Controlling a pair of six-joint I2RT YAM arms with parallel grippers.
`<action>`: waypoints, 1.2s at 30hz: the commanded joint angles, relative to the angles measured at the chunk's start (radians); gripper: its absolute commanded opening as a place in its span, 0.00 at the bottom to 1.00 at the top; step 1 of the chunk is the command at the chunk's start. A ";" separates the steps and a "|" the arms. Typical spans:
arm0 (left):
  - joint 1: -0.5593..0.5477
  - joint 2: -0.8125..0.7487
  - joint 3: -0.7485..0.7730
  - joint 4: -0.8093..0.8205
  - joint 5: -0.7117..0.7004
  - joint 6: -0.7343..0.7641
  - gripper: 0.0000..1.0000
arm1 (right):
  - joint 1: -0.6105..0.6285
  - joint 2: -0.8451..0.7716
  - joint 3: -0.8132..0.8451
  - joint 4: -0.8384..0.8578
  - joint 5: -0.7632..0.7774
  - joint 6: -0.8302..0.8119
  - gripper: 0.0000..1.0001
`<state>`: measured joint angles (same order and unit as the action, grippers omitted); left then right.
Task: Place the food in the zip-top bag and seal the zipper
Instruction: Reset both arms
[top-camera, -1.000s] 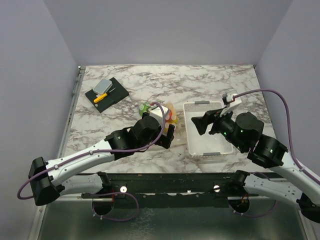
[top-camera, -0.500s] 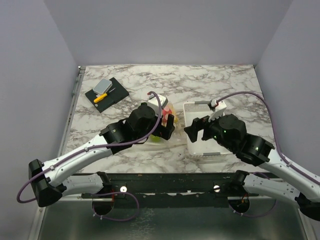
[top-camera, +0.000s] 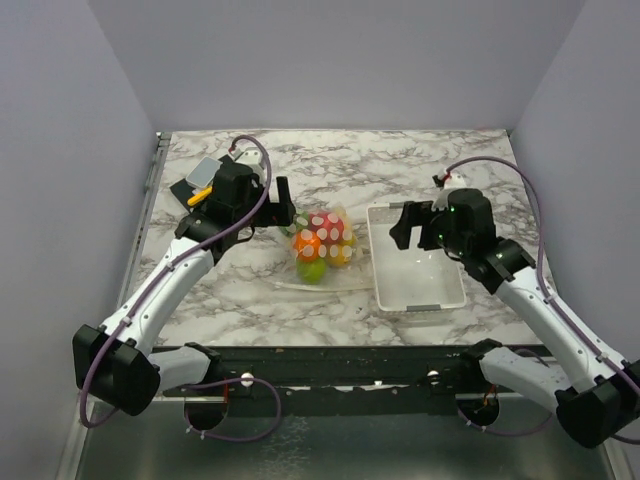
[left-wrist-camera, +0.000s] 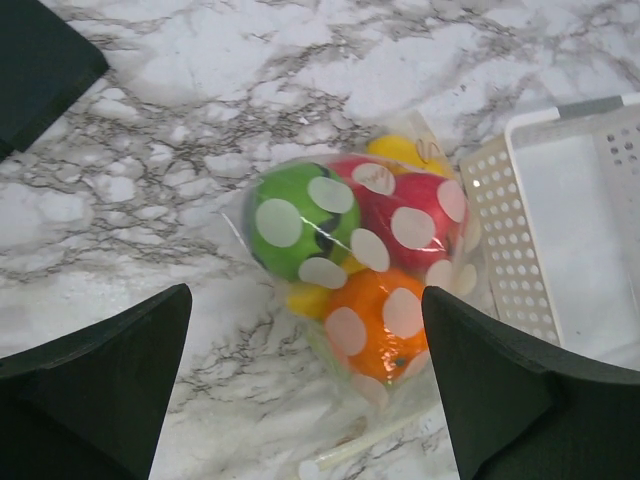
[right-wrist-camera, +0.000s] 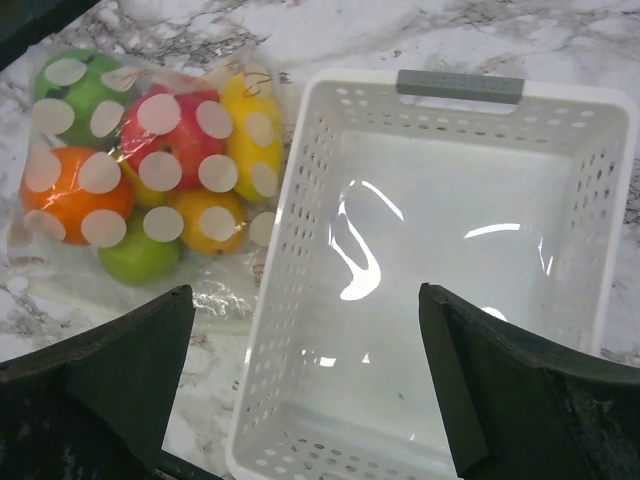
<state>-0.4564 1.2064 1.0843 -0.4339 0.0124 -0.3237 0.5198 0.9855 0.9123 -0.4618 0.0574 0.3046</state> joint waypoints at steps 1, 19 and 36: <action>0.090 -0.019 0.011 0.024 0.043 -0.006 0.99 | -0.182 0.032 0.045 -0.003 -0.291 -0.026 1.00; 0.114 -0.254 -0.221 0.129 -0.014 -0.022 0.99 | -0.277 -0.214 -0.094 0.133 -0.285 -0.040 1.00; 0.114 -0.396 -0.332 0.155 0.015 0.015 0.99 | -0.276 -0.471 -0.303 0.347 -0.369 -0.084 1.00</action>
<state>-0.3470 0.8375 0.7654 -0.3065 0.0177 -0.3294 0.2470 0.4946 0.6174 -0.1673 -0.2722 0.2344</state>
